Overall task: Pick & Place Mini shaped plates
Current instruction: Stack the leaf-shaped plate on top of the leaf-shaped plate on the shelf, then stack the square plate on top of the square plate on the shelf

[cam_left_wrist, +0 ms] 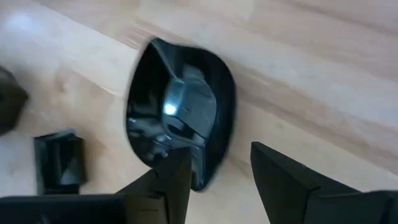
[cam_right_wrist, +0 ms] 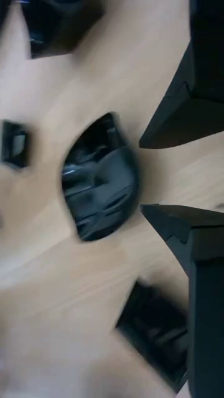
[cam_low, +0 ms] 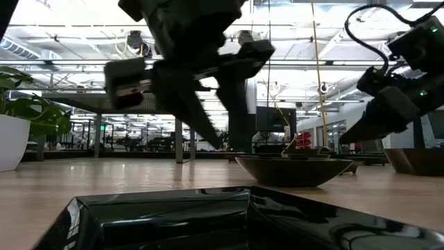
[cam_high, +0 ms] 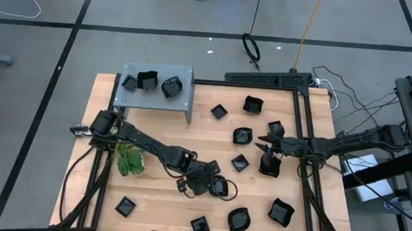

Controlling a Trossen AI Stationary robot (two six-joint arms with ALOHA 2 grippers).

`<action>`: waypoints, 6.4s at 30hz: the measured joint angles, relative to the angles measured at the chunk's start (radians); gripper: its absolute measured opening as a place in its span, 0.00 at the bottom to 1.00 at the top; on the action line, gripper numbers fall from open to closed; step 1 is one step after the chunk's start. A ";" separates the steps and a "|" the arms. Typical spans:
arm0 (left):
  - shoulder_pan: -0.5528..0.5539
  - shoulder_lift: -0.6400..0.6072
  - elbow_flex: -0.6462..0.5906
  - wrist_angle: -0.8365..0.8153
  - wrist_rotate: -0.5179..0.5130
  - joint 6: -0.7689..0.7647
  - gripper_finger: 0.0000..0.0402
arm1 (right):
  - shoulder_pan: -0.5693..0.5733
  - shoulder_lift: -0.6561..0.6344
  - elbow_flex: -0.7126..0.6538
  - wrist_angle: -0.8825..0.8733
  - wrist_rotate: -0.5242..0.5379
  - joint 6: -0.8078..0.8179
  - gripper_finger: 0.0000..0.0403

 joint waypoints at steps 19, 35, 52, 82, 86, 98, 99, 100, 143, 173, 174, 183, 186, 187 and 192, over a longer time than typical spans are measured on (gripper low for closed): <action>0.000 0.086 0.000 0.084 -0.099 -0.004 0.42 | -0.008 -0.003 -0.004 0.730 0.285 0.240 0.36; 0.001 0.030 0.000 0.083 -0.107 -0.208 0.03 | 0.001 -0.004 -0.005 0.878 0.283 0.167 0.36; 0.129 -0.373 -0.001 -0.074 -0.407 -0.650 0.03 | 0.001 -0.004 -0.006 0.870 0.285 0.167 0.36; 0.639 -0.553 0.000 -0.625 -0.487 -0.956 0.01 | 0.000 -0.004 -0.006 0.868 0.286 0.167 0.36; 0.656 -0.553 0.000 -0.627 -0.476 -0.999 0.03 | 0.000 -0.004 -0.006 0.867 0.286 0.167 0.36; 0.660 -0.501 0.000 -0.669 -0.447 -1.024 0.01 | 0.000 -0.004 -0.006 0.863 0.286 0.167 0.36; 0.660 -0.497 0.000 -0.665 -0.447 -1.023 0.01 | 0.000 -0.004 -0.006 0.862 0.286 0.167 0.36; 0.660 -0.493 0.000 -0.666 -0.447 -1.023 0.01 | 0.000 -0.004 -0.006 0.861 0.286 0.167 0.36; 0.479 -0.510 0.339 -0.730 -0.303 -1.296 0.38 | 0.000 -0.004 -0.006 0.855 0.286 0.167 0.36; -0.452 -0.467 0.325 -0.981 -0.040 -2.485 0.38 | 0.000 -0.004 -0.006 0.868 0.287 0.063 0.36; -0.474 -0.456 0.325 -1.001 -0.043 -2.537 0.38 | 0.000 -0.004 -0.006 0.869 0.286 0.063 0.36; -0.622 -0.303 0.324 -1.126 0.004 -2.769 0.38 | 0.000 -0.004 -0.006 0.870 0.286 0.063 0.36; -0.632 -0.251 0.324 -1.134 0.028 -2.739 0.38 | 0.000 -0.004 -0.006 0.870 0.286 0.063 0.36; -0.632 -0.233 0.324 -1.137 0.030 -2.728 0.38 | 0.000 -0.004 -0.005 0.869 0.286 0.063 0.36; -0.605 -0.168 0.321 -1.136 0.091 -2.673 0.38 | 0.000 -0.004 -0.006 0.869 0.286 0.063 0.36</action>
